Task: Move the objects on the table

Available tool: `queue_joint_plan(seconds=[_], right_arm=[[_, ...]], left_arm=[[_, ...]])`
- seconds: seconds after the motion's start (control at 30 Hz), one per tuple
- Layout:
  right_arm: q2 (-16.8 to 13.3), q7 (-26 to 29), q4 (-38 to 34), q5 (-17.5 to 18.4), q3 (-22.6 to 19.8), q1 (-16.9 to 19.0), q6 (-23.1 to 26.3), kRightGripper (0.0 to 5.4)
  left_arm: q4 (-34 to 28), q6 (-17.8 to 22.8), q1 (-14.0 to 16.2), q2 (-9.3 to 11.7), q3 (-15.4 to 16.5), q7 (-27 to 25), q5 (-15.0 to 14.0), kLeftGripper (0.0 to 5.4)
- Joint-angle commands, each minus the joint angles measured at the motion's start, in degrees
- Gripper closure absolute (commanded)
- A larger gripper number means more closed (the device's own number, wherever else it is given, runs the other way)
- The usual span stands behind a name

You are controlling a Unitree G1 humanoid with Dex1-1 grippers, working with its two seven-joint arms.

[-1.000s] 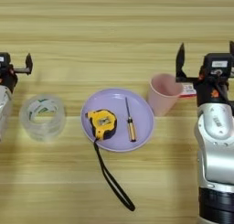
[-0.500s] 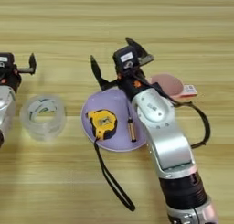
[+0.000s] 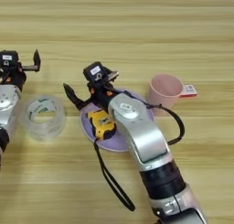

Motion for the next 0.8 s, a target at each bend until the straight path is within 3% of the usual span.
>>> queue_joint_plan(seconds=[0.03,0.17,0.4,0.8], right_arm=[[1.6,1.2,2.0,1.0,1.1,-4.2,4.2,0.0],[3.6,2.2,4.4,1.2,2.8,-8.2,6.9,0.0],[7.5,2.9,14.8,1.9,2.6,-13.5,8.3,0.0],[6.9,4.4,20.7,-0.6,5.5,-13.5,5.2,0.0]], left_arm=[[-0.8,0.0,0.7,-0.1,-0.4,0.5,0.7,0.02],[-1.0,0.2,0.7,-0.3,-0.3,0.5,0.3,0.02],[-2.6,0.6,1.2,-0.7,-0.2,-0.2,-0.3,0.02],[-5.7,1.2,2.1,-1.8,-0.5,0.3,-0.1,0.02]])
